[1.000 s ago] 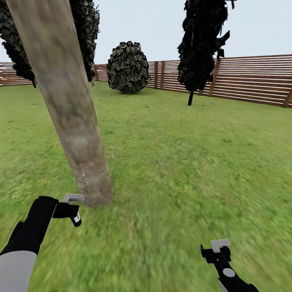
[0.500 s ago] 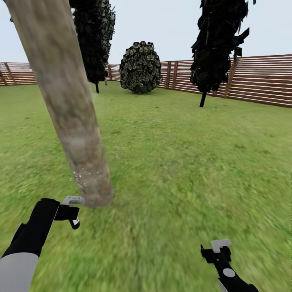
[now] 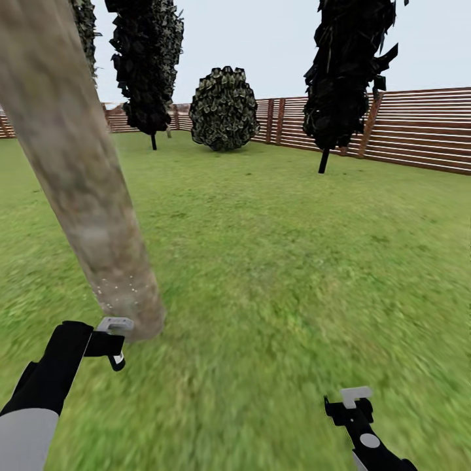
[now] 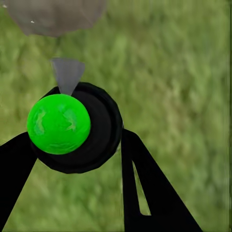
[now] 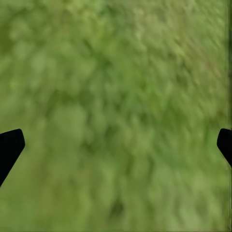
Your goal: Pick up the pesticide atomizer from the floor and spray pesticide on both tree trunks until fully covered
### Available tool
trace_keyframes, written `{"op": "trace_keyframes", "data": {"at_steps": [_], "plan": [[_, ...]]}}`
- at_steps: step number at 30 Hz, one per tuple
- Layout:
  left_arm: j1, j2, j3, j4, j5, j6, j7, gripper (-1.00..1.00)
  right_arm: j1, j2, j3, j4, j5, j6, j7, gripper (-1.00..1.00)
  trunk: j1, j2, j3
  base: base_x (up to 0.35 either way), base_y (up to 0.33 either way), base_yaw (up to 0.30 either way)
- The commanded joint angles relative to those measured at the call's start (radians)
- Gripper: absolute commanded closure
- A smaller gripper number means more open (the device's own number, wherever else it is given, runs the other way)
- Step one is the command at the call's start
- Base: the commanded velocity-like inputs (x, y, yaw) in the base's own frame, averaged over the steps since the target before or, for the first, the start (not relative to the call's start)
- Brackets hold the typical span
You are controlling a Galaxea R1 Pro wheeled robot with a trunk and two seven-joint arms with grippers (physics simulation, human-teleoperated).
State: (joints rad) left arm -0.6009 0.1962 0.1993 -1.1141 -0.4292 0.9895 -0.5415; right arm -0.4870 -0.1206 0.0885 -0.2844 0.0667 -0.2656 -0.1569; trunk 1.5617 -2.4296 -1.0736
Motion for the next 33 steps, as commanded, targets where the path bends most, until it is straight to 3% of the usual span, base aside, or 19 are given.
{"op": "trace_keyframes", "data": {"at_steps": [1,4,10,14,21,30,33], "plan": [[0.000,0.001,0.003,0.005,-0.008,0.002,-0.010,1.00,-0.001,0.000,0.008,0.001,0.007,0.000,-0.010,-1.00,0.000,0.000,-0.001,0.083,-0.274,0.000],[0.002,0.007,0.007,0.048,-0.010,-0.002,-0.008,1.00,0.000,0.000,0.008,0.001,0.007,0.000,-0.010,-1.00,0.000,0.000,-0.001,0.031,-0.274,0.043],[0.003,0.041,0.018,0.072,-0.008,-0.002,0.046,1.00,-0.001,-0.001,0.008,0.002,0.007,0.000,-0.010,-1.00,0.000,0.000,-0.001,0.003,-0.099,0.243],[0.004,0.039,0.050,0.087,-0.008,-0.004,0.049,1.00,0.000,-0.001,0.008,0.002,0.007,0.000,-0.010,-1.00,0.000,0.000,-0.001,0.000,-0.004,0.277],[0.004,0.022,0.046,0.089,-0.009,-0.006,0.052,1.00,-0.001,-0.001,0.007,0.002,0.007,0.000,-0.010,-1.00,0.000,0.000,-0.001,0.095,-0.114,0.079],[0.004,0.031,0.053,0.124,-0.008,-0.010,0.054,1.00,0.000,-0.001,0.008,0.001,0.007,0.000,-0.010,-1.00,0.000,0.000,-0.001,0.140,-0.234,0.001],[0.004,0.033,0.054,0.129,-0.008,-0.011,0.091,1.00,-0.001,-0.001,0.008,0.001,0.007,0.000,-0.010,-1.00,0.000,0.000,-0.001,0.012,-0.272,0.000]]}}
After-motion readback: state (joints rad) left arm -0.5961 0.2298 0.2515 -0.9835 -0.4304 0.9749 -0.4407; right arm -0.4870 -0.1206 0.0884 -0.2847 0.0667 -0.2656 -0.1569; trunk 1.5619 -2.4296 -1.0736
